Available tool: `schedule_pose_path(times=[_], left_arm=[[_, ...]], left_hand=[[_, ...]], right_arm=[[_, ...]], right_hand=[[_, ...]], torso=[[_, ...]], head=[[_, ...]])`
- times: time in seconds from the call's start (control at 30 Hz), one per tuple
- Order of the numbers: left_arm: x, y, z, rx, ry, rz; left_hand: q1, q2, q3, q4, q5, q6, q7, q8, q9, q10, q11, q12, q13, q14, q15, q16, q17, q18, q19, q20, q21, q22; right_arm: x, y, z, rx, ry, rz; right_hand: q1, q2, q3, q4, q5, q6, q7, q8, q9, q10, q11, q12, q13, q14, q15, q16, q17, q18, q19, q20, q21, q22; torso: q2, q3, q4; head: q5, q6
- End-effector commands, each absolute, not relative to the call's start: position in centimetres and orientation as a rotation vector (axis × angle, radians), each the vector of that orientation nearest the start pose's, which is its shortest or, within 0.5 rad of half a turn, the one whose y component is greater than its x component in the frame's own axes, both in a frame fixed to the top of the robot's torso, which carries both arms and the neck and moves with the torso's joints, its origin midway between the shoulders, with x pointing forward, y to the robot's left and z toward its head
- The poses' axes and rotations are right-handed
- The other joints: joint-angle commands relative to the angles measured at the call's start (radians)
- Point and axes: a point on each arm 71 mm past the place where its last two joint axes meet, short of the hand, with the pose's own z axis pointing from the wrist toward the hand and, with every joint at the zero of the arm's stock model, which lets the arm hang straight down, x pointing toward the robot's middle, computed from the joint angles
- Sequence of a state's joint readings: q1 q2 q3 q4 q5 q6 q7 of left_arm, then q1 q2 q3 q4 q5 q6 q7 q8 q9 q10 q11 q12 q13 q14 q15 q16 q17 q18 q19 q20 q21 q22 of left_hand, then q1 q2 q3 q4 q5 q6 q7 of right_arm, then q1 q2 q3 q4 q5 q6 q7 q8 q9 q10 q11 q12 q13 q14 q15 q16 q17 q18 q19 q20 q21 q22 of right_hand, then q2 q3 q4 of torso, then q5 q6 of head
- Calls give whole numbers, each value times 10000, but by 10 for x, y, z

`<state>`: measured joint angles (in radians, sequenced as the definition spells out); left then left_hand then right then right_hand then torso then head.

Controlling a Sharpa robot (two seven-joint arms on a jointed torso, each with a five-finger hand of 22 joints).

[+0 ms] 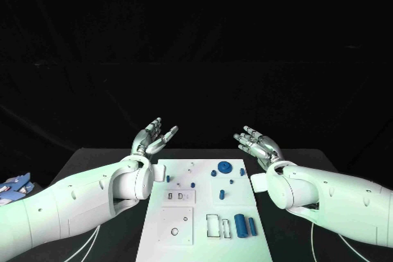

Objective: Assemble the parts on the task board

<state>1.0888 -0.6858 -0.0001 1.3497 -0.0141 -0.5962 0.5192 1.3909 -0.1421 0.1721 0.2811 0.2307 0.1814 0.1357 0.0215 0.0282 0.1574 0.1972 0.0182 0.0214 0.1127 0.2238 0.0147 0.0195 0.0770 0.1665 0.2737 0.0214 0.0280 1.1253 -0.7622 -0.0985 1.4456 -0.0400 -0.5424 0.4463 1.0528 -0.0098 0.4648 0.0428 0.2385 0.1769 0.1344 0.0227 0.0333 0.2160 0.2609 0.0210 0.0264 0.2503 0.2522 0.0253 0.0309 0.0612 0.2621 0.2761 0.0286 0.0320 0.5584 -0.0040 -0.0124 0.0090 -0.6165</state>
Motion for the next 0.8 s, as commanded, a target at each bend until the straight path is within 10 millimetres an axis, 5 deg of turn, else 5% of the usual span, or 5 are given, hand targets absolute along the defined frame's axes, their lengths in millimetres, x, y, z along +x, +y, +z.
schedule_pose_path(times=[0.03, 0.5, 0.63, 0.7, 0.8], left_arm=[[508, 192, -220, -10972, 12270, -14007], [506, 206, -213, -10770, 12209, -14222], [505, 211, -206, -10249, 12129, -14409], [504, 214, -202, -10055, 12103, -14495], [501, 217, -197, -9918, 12106, -14599]], left_hand=[[547, -33, 60, 131, 141, 139, 1144, 66, 20, 26, 143, 45, 20, 25, 165, 45, 17, 235, 57, 167, 74, 19], [607, 170, 199, 101, 107, 466, 1303, 156, 87, 375, 305, 99, 63, 391, 276, 140, 100, 285, 77, 200, 121, 46], [809, 484, 659, -92, 50, 2797, 1554, 883, 532, 2958, 789, 600, 308, 2774, 321, 913, 574, 190, 1311, 235, 598, 294], [837, 473, 909, -204, 45, 4102, 1542, 1316, 786, 5330, 512, 1013, 445, 5959, -56, 2037, 1183, 600, 4741, 179, 1915, 923], [895, 311, 1269, -374, 31, 6165, 1324, 2011, 1166, 7396, 162, 1426, 511, 7660, -540, 2865, 1575, 1070, 6057, 102, 2520, 1069]], right_arm=[[484, -195, -238, 10532, 15454, 14279], [494, -206, -222, 7860, 15167, 13685], [497, -206, -217, 6258, 15081, 13145], [498, -205, -213, 5295, 15114, 12822], [500, -203, -208, 4282, 15269, 12504]], right_hand=[[436, 8, 218, 5, 134, 178, 1664, 54, 30, 94, 157, 82, 28, 108, 158, 73, 30, 168, 51, 166, 49, 21], [1297, -119, 624, -910, 72, 1832, 1653, 502, 351, 2303, 76, 392, 214, 2705, -54, 686, 426, 477, 1639, 165, 525, 262], [2123, -448, 857, -1754, -317, 3819, 1544, 1110, 744, 5545, -169, 938, 403, 5444, -380, 1421, 812, 834, 3348, 136, 1021, 453], [2334, -562, 1007, -2002, -457, 5292, 1358, 1557, 1017, 6594, -393, 1041, 395, 6170, -626, 1632, 880, 1078, 4567, 124, 1391, 564], [2256, -747, 1114, -2065, -290, 6244, 1280, 1798, 1166, 7162, -513, 986, 383, 6624, -766, 1700, 891, 1197, 4962, 105, 1518, 557]], torso=[[2, -2, -4], [84, -33, 24], [145, -55, 36], [216, -74, 40], [382, -83, 40]], head=[[1, 1], [-52, -233], [-77, -253], [-72, -221], [-103, -195]])
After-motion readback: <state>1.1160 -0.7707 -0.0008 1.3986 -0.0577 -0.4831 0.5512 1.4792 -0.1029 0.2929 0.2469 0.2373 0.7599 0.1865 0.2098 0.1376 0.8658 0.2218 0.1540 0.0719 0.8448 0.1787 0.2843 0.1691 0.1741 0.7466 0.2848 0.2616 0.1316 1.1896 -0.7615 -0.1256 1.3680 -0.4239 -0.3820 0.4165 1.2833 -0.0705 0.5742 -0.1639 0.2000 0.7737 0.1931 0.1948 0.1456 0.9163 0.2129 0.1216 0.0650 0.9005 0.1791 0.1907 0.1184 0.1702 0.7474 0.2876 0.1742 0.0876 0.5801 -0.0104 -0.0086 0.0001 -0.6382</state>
